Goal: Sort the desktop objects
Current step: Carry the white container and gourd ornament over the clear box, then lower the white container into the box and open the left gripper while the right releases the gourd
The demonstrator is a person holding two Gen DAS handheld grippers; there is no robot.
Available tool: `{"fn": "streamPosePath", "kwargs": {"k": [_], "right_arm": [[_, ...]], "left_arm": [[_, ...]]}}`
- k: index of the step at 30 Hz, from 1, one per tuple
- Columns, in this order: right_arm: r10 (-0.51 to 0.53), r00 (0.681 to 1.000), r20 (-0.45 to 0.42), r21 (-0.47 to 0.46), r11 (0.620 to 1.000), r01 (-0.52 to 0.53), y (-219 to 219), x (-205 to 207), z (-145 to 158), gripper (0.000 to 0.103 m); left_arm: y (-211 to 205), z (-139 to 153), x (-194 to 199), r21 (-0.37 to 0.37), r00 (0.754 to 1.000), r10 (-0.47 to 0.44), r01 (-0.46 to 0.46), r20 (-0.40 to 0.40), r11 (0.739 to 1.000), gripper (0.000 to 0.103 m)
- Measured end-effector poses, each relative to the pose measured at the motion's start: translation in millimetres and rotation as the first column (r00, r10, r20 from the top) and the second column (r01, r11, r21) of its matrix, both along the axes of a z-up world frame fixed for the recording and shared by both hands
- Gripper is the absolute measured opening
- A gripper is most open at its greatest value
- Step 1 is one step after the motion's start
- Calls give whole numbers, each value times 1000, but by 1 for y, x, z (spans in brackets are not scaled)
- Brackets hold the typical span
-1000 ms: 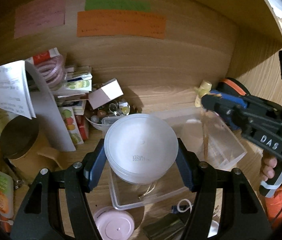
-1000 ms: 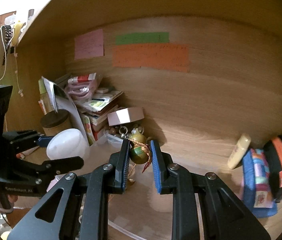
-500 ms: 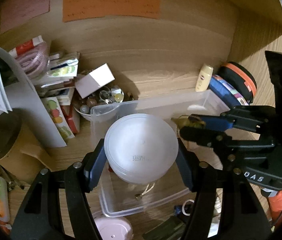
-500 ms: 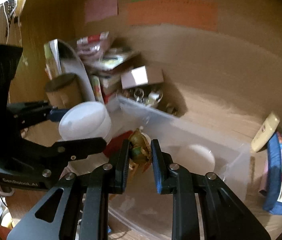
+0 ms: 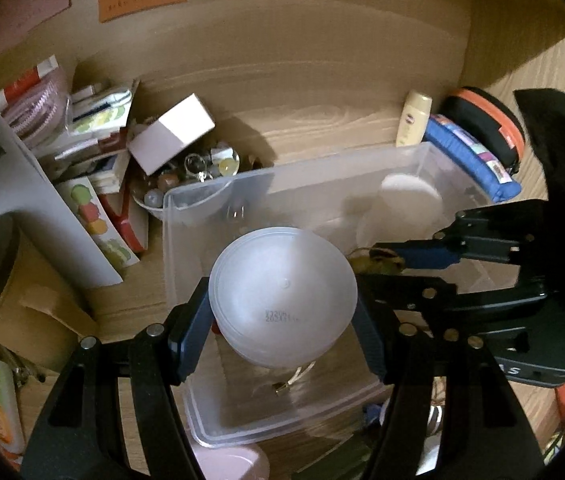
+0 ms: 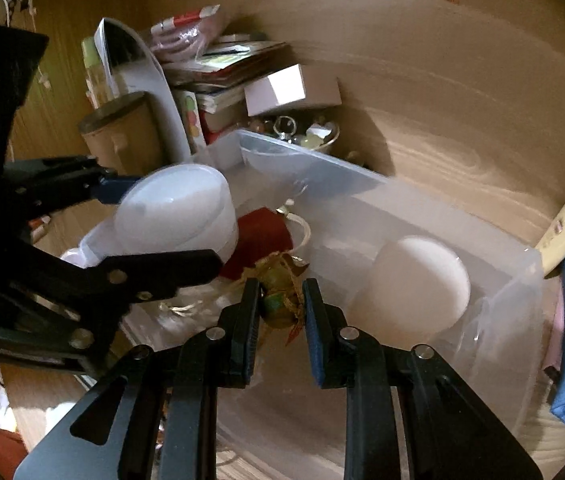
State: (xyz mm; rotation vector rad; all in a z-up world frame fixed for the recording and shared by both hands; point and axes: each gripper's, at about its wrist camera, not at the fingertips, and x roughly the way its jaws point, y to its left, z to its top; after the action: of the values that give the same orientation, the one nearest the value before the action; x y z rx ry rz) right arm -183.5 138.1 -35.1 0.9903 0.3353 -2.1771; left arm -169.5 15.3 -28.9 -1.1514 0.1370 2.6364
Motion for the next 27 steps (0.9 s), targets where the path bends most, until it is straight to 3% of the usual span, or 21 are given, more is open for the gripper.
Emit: {"fn": "streamPosePath", "kwargs": {"k": [18,27], "right_arm": [[4,1000,-5,21,1000,-4,3,0,-4,23],[5,1000,-31,11,1000,-4,5,2,-2,35]], "left_arm": [[8,4,5,-17,1000,-13,13,18,1000,65],[3,16,10,-10,1000,-3,3,-25,1000,67]]}}
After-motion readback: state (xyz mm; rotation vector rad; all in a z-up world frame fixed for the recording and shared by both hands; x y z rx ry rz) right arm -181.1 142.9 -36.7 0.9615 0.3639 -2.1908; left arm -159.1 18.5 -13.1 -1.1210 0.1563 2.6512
